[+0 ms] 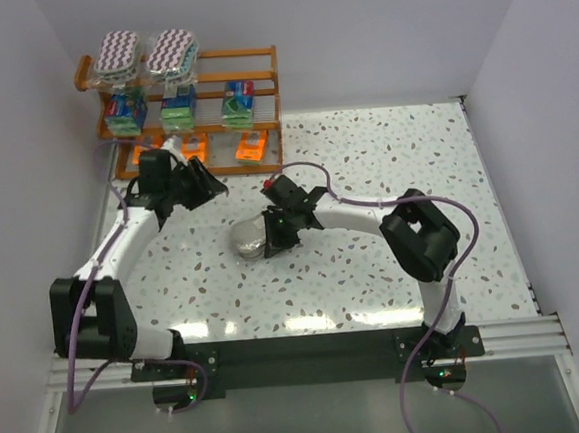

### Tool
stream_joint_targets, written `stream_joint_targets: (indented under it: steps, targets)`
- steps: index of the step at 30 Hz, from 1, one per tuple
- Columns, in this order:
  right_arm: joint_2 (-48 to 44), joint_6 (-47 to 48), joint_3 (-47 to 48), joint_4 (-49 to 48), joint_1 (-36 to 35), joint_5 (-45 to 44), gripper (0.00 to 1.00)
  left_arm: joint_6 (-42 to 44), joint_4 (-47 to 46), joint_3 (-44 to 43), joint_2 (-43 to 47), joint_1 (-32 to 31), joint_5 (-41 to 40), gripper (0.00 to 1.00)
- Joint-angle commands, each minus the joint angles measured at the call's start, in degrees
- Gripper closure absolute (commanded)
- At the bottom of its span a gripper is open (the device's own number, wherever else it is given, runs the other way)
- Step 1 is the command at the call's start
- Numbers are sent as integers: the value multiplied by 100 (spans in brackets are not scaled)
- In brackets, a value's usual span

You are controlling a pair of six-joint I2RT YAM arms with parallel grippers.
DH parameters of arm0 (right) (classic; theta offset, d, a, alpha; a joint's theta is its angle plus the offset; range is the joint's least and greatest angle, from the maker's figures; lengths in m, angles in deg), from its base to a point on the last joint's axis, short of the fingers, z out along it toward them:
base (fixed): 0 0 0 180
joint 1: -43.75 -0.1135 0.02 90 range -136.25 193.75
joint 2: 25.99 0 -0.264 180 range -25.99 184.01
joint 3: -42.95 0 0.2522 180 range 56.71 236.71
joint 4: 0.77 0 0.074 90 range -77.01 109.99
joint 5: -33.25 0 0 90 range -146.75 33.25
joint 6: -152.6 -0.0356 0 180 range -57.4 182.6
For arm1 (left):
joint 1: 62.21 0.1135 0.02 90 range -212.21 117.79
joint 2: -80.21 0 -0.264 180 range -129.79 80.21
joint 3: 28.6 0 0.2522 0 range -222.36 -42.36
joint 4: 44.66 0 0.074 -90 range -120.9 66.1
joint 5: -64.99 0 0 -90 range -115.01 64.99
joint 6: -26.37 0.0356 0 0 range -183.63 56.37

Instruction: Place and organize the cleaning sponges onto the shelf

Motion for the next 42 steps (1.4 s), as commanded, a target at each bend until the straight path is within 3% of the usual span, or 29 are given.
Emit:
stream_joint_targets:
  steps: [1,7,10,11,16,21,25,35,42]
  targets:
    - [128,-110,450,-257,9,-20,100,96,256,319,687,313,144,46]
    - [59,-5,600,23,114,-170,100,184,-86,1285,793,331,1296,43]
    - [-230,179,468,313,167,-302,92,228,-263,1611,592,322,1832,42]
    - [-371,258,425,393,176,-346,85,263,-280,1690,504,322,1876,42]
    - [-942,408,20,665,211,-469,68,439,-193,1630,512,331,1526,42]
    - [-1347,478,-182,867,246,-496,62,447,-79,1498,459,340,1245,42]
    - [-1523,549,-217,1105,273,-601,57,395,343,1479,521,445,455,40]
    - [-1708,619,-182,1351,334,-733,54,131,-368,1515,503,480,813,33]
    - [-1761,628,-200,1386,378,-733,53,614,-421,1234,-76,472,813,30]
